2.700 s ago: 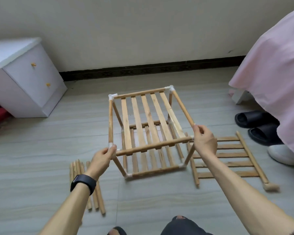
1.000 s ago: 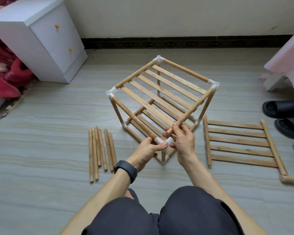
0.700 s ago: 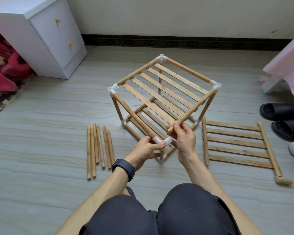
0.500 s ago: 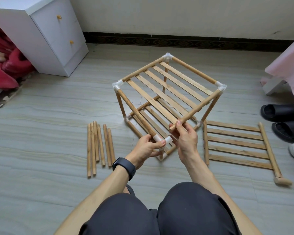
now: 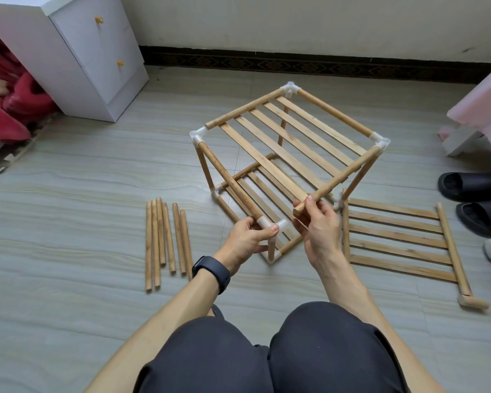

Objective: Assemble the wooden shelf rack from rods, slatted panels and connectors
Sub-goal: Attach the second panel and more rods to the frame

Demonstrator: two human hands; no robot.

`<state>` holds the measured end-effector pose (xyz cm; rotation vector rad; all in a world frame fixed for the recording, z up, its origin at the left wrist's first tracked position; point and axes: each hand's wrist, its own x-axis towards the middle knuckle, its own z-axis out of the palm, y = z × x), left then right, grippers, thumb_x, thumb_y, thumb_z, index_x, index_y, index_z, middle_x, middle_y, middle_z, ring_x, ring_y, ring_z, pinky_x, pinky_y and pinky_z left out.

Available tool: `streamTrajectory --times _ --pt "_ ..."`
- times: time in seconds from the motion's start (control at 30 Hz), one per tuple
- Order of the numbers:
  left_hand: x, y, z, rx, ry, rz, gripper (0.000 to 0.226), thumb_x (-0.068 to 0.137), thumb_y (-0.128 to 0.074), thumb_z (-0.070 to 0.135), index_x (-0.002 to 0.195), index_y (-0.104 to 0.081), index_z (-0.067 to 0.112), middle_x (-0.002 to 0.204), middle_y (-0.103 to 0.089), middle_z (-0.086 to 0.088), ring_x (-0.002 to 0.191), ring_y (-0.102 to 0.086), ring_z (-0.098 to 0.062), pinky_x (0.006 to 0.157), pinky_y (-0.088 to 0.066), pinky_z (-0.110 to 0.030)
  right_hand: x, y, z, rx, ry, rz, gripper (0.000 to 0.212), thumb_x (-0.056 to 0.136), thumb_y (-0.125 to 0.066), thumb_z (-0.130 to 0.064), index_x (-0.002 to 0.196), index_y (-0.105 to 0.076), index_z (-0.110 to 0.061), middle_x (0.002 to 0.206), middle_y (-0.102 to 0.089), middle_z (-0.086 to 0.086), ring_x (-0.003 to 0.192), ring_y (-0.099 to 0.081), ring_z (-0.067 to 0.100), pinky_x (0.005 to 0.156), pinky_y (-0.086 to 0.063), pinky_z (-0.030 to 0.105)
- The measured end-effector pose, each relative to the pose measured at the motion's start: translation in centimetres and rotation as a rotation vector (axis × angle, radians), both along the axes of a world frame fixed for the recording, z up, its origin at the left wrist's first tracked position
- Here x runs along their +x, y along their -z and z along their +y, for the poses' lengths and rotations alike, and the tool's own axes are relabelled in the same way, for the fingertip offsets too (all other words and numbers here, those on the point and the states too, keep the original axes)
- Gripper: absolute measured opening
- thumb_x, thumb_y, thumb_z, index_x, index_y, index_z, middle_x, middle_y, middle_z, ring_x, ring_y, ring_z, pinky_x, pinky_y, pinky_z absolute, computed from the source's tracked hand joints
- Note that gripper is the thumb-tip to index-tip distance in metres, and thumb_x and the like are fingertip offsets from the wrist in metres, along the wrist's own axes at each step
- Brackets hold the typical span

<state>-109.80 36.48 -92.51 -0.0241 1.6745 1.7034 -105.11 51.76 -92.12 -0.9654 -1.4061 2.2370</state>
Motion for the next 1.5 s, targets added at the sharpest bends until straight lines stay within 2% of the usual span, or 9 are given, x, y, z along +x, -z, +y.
streamTrajectory --times 0.2,0.4,0.6,0.77,0.93,1.13,1.3,1.43,1.5 --pt "0.0 0.0 0.2 -0.004 -0.004 0.009 0.04 0.087 -0.078 0.018 0.119 -0.06 0.002 0.114 -0.069 -0.014 0.105 -0.071 -0.022 0.076 -0.06 -0.03 0.6 0.3 -0.7 0.012 -0.039 -0.011 0.015 0.105 -0.056 -0.027 0.102 -0.065 -0.015 0.089 -0.076 0.0 0.086 -0.072 0.01 0.075 -0.055 0.03" --pt "-0.1 0.4 0.0 -0.046 0.007 0.024 0.034 0.087 -0.078 0.021 0.114 -0.062 0.007 0.116 -0.069 -0.015 0.111 -0.068 -0.027 0.097 -0.056 -0.047 0.7 0.6 -1.3 -0.016 -0.051 0.008 0.012 0.104 -0.058 -0.022 0.102 -0.063 -0.012 0.079 -0.075 -0.002 0.087 -0.073 0.014 0.086 -0.057 0.04" --pt "-0.3 0.7 0.2 -0.05 0.027 0.053 0.037 0.086 -0.08 0.026 0.114 -0.063 0.01 0.113 -0.073 -0.01 0.107 -0.07 -0.025 0.098 -0.055 -0.049 0.7 0.7 -1.2 -0.059 -0.037 0.025 0.012 0.103 -0.06 -0.02 0.104 -0.065 -0.01 0.091 -0.072 0.008 0.101 -0.072 0.022 0.089 -0.058 0.039" --pt "-0.3 1.0 0.1 -0.046 0.017 0.065 0.038 0.084 -0.08 0.027 0.114 -0.063 0.009 0.112 -0.073 -0.011 0.107 -0.07 -0.026 0.099 -0.054 -0.051 0.9 0.9 -1.1 -0.037 -0.089 0.011 0.012 0.103 -0.06 -0.024 0.104 -0.065 -0.013 0.089 -0.077 0.001 0.093 -0.074 0.019 0.094 -0.055 0.046" --pt "-0.2 1.0 0.0 -0.039 -0.001 0.059 0.035 0.086 -0.08 0.025 0.112 -0.063 0.009 0.112 -0.072 -0.013 0.106 -0.07 -0.026 0.094 -0.057 -0.048 1.0 0.9 -1.1 -0.009 -0.107 -0.007 0.012 0.103 -0.059 -0.025 0.104 -0.064 -0.014 0.087 -0.077 -0.001 0.089 -0.074 0.017 0.094 -0.053 0.047" --pt "-0.1 0.9 0.0 0.019 -0.042 0.021 0.026 0.086 -0.078 0.017 0.106 -0.064 0.009 0.096 -0.074 -0.004 0.092 -0.074 -0.018 0.076 -0.06 -0.029 1.2 0.8 -1.0 0.052 -0.137 -0.008 0.021 0.104 -0.058 -0.023 0.115 -0.06 -0.005 0.087 -0.076 0.0 0.089 -0.073 0.018 0.088 -0.056 0.042" --pt "0.1 0.9 -0.4 0.049 -0.07 -0.007 0.018 0.088 -0.076 0.009 0.103 -0.065 0.007 0.093 -0.071 -0.006 0.089 -0.073 -0.019 0.084 -0.061 -0.035 1.5 0.9 -1.7 0.071 -0.137 -0.007 0.017 0.105 -0.057 -0.022 0.113 -0.056 -0.007 0.09 -0.076 0.004 0.081 -0.074 0.02 0.07 -0.058 0.03" --pt "0.2 0.8 -0.9 0.067 -0.089 -0.022 0.018 0.09 -0.073 0.006 0.106 -0.064 0.005 0.095 -0.068 -0.008 0.089 -0.072 -0.019 0.086 -0.061 -0.035 1.7 1.4 -2.5 0.104 -0.154 -0.019 0.016 0.104 -0.058 -0.026 0.11 -0.054 -0.012 0.094 -0.078 0.005 0.09 -0.074 0.026 0.078 -0.061 0.036" --pt "0.3 0.6 -0.9 0.069 -0.081 -0.023 0.02 0.09 -0.072 0.005 0.108 -0.064 0.003 0.095 -0.068 -0.008 0.089 -0.072 -0.019 0.084 -0.061 -0.032 1.6 1.6 -2.4 0.118 -0.139 -0.027 0.015 0.104 -0.058 -0.026 0.108 -0.053 -0.013 0.095 -0.078 0.006 0.094 -0.074 0.028 0.076 -0.06 0.034"
